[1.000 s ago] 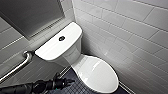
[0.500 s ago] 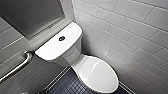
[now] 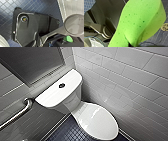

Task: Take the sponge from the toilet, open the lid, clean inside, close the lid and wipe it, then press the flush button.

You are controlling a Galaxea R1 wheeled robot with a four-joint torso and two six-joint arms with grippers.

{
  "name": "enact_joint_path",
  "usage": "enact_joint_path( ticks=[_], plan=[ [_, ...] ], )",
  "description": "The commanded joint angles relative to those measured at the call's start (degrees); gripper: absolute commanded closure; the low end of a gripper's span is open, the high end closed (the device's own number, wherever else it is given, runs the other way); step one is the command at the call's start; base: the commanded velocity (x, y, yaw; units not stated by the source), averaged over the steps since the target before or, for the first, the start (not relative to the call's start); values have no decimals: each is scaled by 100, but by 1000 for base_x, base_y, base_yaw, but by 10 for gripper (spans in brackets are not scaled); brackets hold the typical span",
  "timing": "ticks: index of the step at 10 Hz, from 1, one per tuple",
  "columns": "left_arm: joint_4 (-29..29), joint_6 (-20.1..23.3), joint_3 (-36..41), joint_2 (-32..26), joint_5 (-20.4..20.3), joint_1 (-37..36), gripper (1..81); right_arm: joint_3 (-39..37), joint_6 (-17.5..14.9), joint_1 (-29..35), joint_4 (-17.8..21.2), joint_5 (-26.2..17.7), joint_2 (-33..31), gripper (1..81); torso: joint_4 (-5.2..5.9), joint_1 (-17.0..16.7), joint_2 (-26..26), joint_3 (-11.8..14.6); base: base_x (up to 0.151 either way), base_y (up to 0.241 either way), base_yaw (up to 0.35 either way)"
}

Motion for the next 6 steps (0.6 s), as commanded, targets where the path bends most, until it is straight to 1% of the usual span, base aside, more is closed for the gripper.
enact_joint_path(
  ticks=[1,2,3,4,5,6],
  plan=[
    [423,203,56,-38,294,192,10,1521,-3035,-456,2675,-612,-597,811,0,0,0,0,0,0,0],
    [589,203,108,-11,294,322,10,1926,-3665,-378,3033,-849,-746,811,0,-2,0,0,0,0,0],
    [869,203,187,33,294,541,10,2078,-3703,-254,2765,-1096,-853,811,0,-2,0,0,0,0,0],
    [1152,203,188,103,285,833,10,2140,-3686,-183,2481,-1071,-958,811,0,-4,0,2,0,0,0],
    [1442,203,128,208,268,1158,10,2140,-3677,10,2454,-905,-1064,811,0,-4,0,2,0,0,0],
    [1663,203,-39,331,145,1439,10,2280,-3529,212,2515,-886,-1221,811,0,-6,-2,2,0,0,0]
  ],
)
